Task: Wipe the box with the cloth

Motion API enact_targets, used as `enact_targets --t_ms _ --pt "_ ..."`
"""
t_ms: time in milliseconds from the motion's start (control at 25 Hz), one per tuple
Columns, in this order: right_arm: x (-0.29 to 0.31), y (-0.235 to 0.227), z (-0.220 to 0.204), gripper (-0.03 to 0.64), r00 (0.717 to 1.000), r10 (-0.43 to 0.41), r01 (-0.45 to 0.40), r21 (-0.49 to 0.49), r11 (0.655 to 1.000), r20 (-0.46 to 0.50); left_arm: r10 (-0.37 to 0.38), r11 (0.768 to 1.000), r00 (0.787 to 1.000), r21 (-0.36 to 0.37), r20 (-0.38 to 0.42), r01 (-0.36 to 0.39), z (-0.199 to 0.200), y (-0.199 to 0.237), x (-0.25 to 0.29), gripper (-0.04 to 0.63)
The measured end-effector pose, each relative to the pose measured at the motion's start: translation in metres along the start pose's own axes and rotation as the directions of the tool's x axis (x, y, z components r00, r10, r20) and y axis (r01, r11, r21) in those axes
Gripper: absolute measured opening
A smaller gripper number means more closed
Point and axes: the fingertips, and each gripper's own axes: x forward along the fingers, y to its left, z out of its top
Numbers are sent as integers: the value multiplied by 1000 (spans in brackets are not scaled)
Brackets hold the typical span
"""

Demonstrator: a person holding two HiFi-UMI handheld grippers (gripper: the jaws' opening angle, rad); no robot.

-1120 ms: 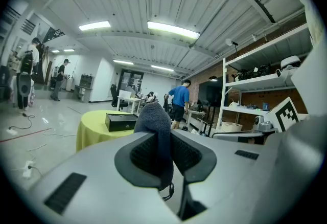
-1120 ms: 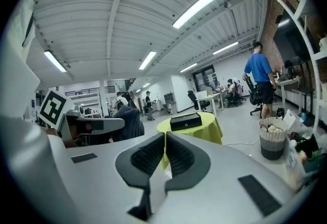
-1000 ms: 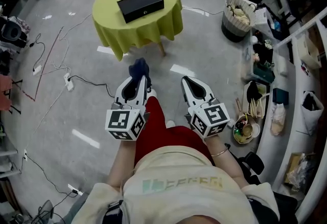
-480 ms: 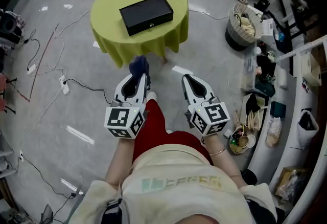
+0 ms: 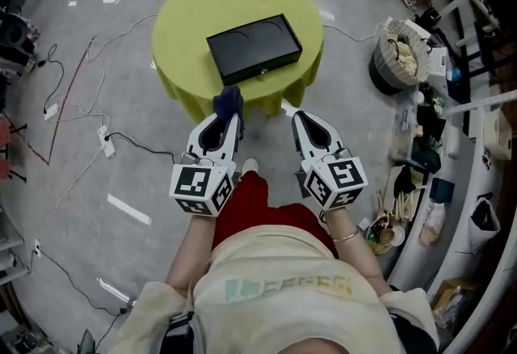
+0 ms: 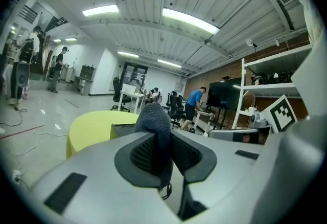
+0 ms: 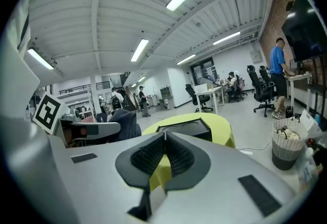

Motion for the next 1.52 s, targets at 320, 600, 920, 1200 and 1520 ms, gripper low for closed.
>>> enact_targets --t_ms 320,600,920,1200,1520 --pt "68 -5 19 38 999 -22 22 -21 1000 -25 -42 999 999 -6 5 42 26 48 48 64" --pt "111 -28 28 38 999 -33 32 -21 999 -35 -20 1000 1000 -17 -8 20 34 79 89 64" --pt "171 -72 55 38 1000 -3 2 -16 1000 -29 28 1000 999 -11 -37 -29 49 110 146 64" --pt "219 -122 71 38 998 0 -1 -7 1000 -65 52 999 997 18 -58 -51 72 133 213 64" --pt "257 -164 78 38 994 25 -23 19 1000 -104 37 997 996 64 -76 -32 100 146 297 64"
